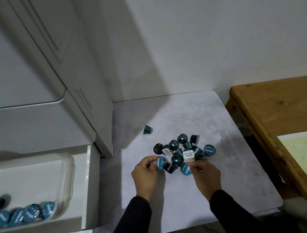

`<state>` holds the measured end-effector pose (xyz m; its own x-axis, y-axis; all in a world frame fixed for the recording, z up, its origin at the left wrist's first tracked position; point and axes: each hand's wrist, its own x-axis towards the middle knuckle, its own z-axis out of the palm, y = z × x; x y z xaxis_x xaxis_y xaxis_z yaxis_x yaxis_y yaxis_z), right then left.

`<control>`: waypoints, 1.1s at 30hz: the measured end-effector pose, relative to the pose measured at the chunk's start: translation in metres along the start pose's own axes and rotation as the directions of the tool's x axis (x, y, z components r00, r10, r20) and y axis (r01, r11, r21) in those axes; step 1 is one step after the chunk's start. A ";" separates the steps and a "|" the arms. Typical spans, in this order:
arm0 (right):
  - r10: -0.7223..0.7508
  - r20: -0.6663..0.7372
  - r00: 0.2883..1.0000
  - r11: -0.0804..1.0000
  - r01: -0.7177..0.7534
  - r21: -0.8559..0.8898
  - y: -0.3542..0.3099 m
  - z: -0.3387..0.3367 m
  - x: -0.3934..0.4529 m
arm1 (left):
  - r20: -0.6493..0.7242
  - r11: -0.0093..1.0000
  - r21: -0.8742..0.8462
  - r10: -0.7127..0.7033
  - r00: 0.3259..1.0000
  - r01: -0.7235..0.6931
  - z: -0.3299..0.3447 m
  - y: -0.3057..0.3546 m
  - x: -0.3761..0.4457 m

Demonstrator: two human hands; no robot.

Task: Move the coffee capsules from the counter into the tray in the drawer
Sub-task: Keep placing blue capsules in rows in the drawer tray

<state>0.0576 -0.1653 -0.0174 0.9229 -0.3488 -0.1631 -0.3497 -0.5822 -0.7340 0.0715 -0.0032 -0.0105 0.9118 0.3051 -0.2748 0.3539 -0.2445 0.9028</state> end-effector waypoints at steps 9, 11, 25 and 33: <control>-0.093 -0.038 0.995 0.956 0.099 0.277 -0.067 -0.028 -0.004 | 0.068 0.969 -0.041 0.247 0.967 -0.244 -0.053 0.059 -0.004; -0.133 0.017 0.991 0.915 0.116 0.386 -0.088 -0.030 -0.010 | 0.072 0.955 -0.019 0.297 0.952 -0.296 -0.077 0.071 -0.004; -0.347 0.466 0.814 0.891 0.131 0.435 -0.261 0.099 -0.100 | 0.278 0.828 0.360 0.344 0.897 -0.429 -0.338 0.040 0.044; -0.216 0.651 0.727 0.973 0.216 0.082 -0.293 0.226 -0.120 | 0.496 0.777 0.479 0.144 0.857 -0.408 -0.414 -0.029 0.103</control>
<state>0.0858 0.2126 0.0682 0.8518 0.3506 -0.3892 -0.1279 -0.5813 -0.8036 0.0691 0.4166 0.0722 0.9353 -0.2301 -0.2689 0.0027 -0.7552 0.6554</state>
